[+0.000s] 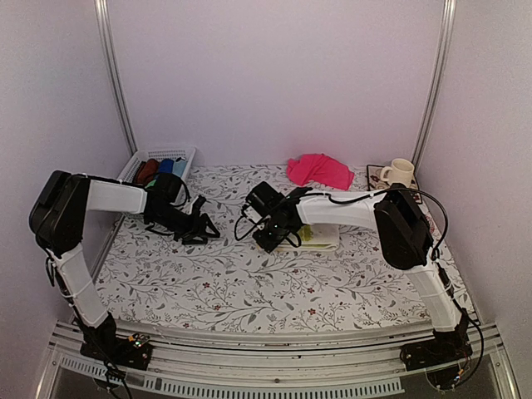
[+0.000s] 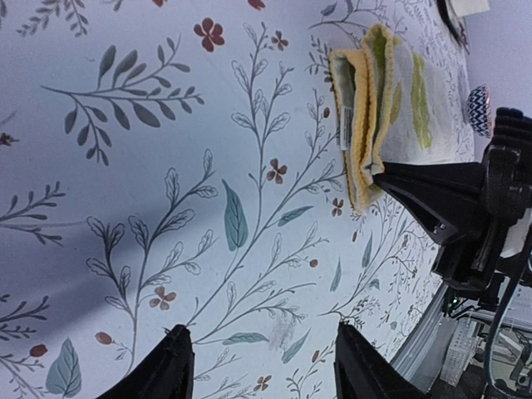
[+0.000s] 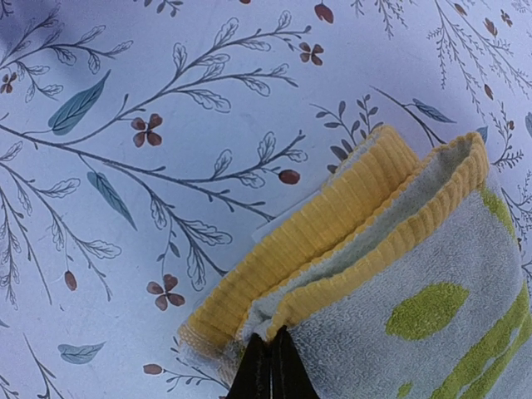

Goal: Roll the towels
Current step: Adjust the towel at the center of the board.

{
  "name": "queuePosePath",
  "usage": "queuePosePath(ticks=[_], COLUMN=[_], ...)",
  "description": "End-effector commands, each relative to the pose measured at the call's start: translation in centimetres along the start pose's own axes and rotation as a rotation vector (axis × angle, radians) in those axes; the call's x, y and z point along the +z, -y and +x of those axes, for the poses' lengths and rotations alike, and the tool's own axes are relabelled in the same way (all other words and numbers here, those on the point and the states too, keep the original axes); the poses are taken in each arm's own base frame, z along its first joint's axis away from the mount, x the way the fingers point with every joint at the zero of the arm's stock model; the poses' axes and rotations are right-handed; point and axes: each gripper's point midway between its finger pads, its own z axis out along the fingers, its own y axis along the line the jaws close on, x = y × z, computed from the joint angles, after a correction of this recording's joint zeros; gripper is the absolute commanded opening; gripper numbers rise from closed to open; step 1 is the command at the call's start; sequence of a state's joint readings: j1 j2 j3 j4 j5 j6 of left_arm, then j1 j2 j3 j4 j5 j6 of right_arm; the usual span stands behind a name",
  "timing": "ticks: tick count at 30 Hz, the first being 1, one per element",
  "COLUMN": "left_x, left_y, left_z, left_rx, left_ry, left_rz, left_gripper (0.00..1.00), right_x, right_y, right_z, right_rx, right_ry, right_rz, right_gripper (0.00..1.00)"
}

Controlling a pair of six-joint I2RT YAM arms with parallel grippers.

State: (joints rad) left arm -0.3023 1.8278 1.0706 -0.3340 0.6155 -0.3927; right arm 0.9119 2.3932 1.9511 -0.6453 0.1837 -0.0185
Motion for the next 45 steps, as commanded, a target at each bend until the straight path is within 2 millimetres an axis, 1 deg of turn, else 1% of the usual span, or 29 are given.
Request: queuePosePath(ticks=[1, 4, 5, 11, 17, 24, 28, 33, 35, 37, 38, 39, 40, 41, 42, 43, 45], left_x=[-0.2, -0.3, -0.3, -0.3, -0.3, -0.4, -0.4, -0.3, -0.3, -0.3, -0.3, -0.2, -0.1, 0.1, 0.3, 0.6, 1.0], left_y=[0.1, 0.1, 0.1, 0.2, 0.5, 0.5, 0.5, 0.6, 0.7, 0.9, 1.1, 1.4, 1.7, 1.9, 2.2, 2.5, 3.3], left_z=[-0.7, -0.7, -0.7, -0.5, -0.5, -0.5, -0.4, -0.4, -0.4, -0.7, -0.9, -1.1, -1.4, -1.7, -2.0, -2.3, -3.1], left_rx=[0.016, 0.017, 0.017, 0.016, 0.017, 0.018, 0.016, 0.017, 0.018, 0.018, 0.017, 0.017, 0.019, 0.019, 0.021, 0.024, 0.026], left_ry=[0.015, 0.017, 0.018, 0.019, 0.020, 0.020, 0.019, 0.018, 0.017, 0.018, 0.020, 0.023, 0.025, 0.026, 0.027, 0.029, 0.036], left_rz=[0.011, 0.010, 0.010, 0.012, 0.013, 0.013, 0.012, 0.014, 0.018, 0.023, 0.027, 0.030, 0.032, 0.031, 0.030, 0.033, 0.038], left_gripper=[0.58, 0.58, 0.58, 0.58, 0.58, 0.58, 0.58, 0.58, 0.58, 0.58, 0.58, 0.58, 0.58, 0.59, 0.58, 0.58, 0.59], right_x=[-0.8, -0.9, -2.7, -4.3, -4.6, -4.6, -4.6, -4.4, -4.4, -4.9, -5.5, -6.1, -6.5, -6.8, -7.0, -7.3, -8.0], right_y=[-0.1, -0.2, 0.1, 0.3, 0.1, -1.4, -1.8, -1.7, -0.9, -0.6, -0.7, -0.8, -1.2, -1.2, -1.3, -1.4, -1.0], right_z=[-0.5, -0.2, -1.3, -1.6, -1.1, -0.8, -0.8, -0.6, -0.7, -0.9, -1.3, -1.5, -1.5, -1.4, -1.2, -0.9, -0.5], right_rx=[0.009, 0.011, 0.019, 0.024, 0.024, 0.003, -0.016, -0.022, -0.007, 0.013, 0.022, 0.026, 0.027, 0.023, 0.010, -0.003, -0.022], right_ry=[0.023, 0.017, 0.056, 0.085, 0.084, 0.092, 0.093, 0.085, 0.085, 0.082, 0.092, 0.101, 0.103, 0.104, 0.101, 0.097, 0.101], right_rz=[0.000, -0.001, -0.005, -0.013, -0.028, -0.096, -0.104, -0.088, -0.049, -0.060, -0.085, -0.111, -0.143, -0.149, -0.158, -0.167, -0.170], right_gripper=[0.02, 0.02, 0.02, 0.02, 0.02, 0.02, 0.02, 0.02, 0.03, 0.05, 0.11, 0.23, 0.43, 0.59, 0.69, 0.76, 0.81])
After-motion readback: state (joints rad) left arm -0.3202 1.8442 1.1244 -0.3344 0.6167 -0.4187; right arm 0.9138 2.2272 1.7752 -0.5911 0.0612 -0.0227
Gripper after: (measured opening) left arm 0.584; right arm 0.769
